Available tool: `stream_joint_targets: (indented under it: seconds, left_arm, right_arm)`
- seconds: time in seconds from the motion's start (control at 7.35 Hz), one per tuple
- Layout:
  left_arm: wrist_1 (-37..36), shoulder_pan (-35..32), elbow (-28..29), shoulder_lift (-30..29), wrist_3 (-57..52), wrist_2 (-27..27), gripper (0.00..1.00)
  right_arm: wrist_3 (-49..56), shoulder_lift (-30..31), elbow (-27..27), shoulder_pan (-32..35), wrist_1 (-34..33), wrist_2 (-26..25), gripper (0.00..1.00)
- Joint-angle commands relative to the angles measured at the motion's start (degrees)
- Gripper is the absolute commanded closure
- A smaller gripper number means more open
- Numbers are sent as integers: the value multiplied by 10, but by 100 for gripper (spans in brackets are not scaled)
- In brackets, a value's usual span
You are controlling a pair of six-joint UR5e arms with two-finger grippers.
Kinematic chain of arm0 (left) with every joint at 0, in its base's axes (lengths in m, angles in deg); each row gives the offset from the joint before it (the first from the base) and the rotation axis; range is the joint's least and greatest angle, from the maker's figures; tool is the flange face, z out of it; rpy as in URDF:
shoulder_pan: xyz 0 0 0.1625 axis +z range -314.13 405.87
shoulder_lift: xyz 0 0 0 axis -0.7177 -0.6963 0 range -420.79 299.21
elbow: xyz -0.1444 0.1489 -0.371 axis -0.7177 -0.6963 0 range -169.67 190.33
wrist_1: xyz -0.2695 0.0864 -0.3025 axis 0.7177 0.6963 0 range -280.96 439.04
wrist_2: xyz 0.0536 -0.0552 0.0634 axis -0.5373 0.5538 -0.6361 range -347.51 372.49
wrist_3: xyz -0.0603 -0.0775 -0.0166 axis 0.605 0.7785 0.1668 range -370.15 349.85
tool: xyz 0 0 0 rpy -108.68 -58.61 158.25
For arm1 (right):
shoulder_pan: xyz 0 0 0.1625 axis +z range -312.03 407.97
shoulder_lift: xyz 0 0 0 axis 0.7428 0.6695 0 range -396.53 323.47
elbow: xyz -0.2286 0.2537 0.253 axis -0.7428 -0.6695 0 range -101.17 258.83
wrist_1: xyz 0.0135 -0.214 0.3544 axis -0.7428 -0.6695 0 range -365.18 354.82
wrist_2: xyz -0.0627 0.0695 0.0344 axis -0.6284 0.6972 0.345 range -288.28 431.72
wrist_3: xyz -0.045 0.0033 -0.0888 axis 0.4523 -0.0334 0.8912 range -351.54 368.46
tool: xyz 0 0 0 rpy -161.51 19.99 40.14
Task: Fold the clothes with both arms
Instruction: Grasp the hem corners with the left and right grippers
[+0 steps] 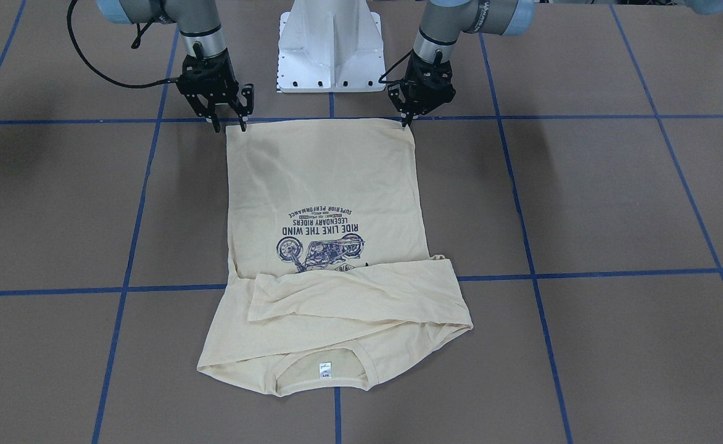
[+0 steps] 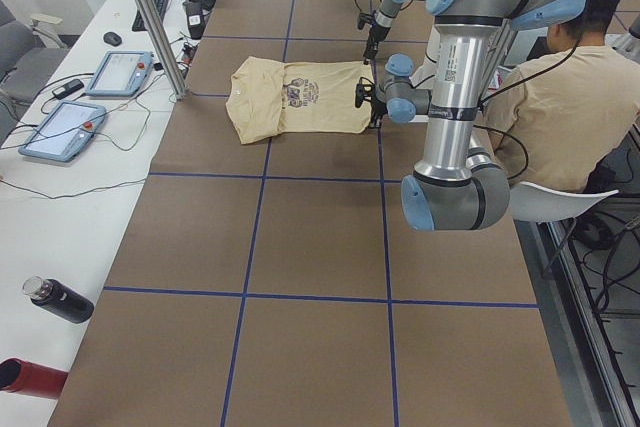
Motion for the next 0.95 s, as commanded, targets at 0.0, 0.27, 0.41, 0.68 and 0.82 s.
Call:
stream_joint_targets:
  seconds: [0.0, 0.27, 0.41, 0.68, 0.82]
  left_arm:
    - [0, 0, 0, 0, 0, -3, 100]
    - [0, -1, 0, 0, 0, -3, 100]
    - [0, -1, 0, 0, 0, -3, 100]
    - [0, -1, 0, -1, 0, -3, 100]
    - [0, -1, 0, -1, 0, -3, 100]
  right_arm:
    - [-1, 0, -4, -7, 0, -12, 39]
    - [-1, -2, -5, -11, 0, -13, 49]
    - [-1, -2, -9, -13, 0, -13, 51]
    - [0, 0, -11, -15, -1, -13, 51]
    - [0, -1, -11, -16, -1, -13, 51]
